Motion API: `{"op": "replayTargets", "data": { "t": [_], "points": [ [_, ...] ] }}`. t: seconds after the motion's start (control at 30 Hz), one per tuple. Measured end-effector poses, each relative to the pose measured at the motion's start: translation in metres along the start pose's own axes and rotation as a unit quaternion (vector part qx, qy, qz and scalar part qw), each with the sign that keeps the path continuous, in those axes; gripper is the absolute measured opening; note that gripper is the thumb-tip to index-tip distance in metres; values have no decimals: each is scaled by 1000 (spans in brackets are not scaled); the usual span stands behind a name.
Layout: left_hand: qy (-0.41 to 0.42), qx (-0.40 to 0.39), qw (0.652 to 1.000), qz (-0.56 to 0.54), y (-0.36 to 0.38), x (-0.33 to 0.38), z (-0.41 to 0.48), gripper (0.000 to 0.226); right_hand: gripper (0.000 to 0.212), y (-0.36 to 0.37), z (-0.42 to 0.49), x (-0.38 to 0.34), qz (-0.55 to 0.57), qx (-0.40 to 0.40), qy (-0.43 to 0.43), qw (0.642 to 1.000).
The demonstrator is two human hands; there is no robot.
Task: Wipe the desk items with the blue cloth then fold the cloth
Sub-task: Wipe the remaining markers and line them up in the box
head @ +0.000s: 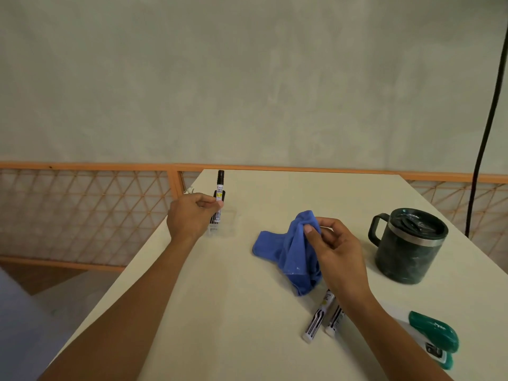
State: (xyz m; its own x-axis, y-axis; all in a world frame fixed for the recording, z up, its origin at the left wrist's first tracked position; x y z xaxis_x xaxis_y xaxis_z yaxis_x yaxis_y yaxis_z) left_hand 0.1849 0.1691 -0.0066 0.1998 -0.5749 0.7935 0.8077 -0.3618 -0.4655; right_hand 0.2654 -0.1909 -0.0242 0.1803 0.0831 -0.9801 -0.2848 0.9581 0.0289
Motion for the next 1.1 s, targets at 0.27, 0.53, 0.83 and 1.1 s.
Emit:
{"op": "replayTargets", "data": {
  "t": [0.27,0.53,0.83,1.1],
  "points": [
    [-6,-29,988,153,25,0,6,22,12,1,1,2,0,-5,-3,1000],
    [-2,-42,982,183,27,-1,5,37,12,0,1,2,4,-2,-2,1000],
    [9,-41,986,164,29,-4,3,34,13,-2,3,2,-2,2,-3,1000],
    [15,-33,986,161,28,-4,3,28,16,-7,6,2,-9,8,-8,1000]
  ]
}}
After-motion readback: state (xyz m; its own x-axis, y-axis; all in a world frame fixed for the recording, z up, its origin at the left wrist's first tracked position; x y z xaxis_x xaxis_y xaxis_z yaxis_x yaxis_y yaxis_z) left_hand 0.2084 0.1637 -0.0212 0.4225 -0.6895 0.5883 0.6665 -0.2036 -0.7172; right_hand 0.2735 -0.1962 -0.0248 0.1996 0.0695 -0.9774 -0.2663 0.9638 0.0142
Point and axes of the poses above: each hand's wrist, its own z-axis towards the middle knuckle, its own y-axis out of the palm, x = y × z, the point moved 10 cm from there along z, towards the middle knuckle, and after that the axes turned 3 degrees about y, right-handed, at the moved point
